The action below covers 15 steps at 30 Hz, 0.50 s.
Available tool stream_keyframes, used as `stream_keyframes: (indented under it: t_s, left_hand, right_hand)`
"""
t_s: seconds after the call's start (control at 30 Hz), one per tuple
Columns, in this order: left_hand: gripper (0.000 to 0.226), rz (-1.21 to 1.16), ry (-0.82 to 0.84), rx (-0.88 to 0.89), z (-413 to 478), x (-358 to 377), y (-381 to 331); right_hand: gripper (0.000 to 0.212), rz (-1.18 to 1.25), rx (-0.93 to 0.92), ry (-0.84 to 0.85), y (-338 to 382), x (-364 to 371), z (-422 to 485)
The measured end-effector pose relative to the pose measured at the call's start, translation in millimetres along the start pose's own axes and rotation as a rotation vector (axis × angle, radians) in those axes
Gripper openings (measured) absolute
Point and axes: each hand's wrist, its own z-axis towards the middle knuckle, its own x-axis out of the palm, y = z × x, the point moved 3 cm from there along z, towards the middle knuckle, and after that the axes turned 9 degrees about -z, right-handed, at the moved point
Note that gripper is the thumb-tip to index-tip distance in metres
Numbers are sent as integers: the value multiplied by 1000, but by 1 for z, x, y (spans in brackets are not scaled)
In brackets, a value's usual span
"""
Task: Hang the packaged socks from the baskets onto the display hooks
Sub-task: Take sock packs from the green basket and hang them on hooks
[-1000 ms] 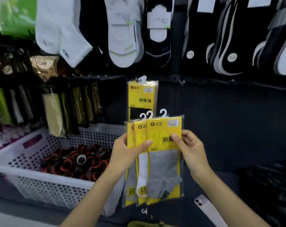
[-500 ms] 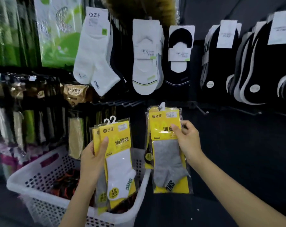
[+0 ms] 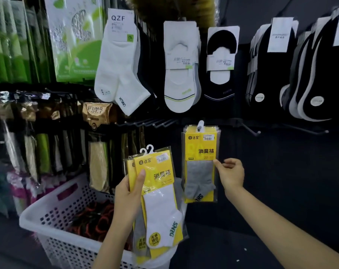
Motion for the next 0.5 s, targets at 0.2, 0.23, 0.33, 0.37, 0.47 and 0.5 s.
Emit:
stream_keyframes:
  t_s: [0.2,0.23,0.33,0.37,0.47,0.5]
  left_hand:
    - [20,-68,26,-123,-8,20,9]
    - [23,-87,33,-139,-10,25,10]
    - [25,-118,47,-160,-15,40,11]
    - [26,-126,56,-160,-17,44,12]
    - [27,-124,74,-152,-18,51,11]
    - [28,-112,85,-146,-18,51,12]
  right_hand:
    - [18,89,-147,327,3,-6,-46]
    - [14,111,-164,414,7,-4,-57]
    - [14,177,-165,587,17,-1,-81]
    - [16,211,-158,610,17,-1,-86]
    - [19,272,-139,608,16,-7,-88]
    - [18,285,-129,597,16,-10,-87]
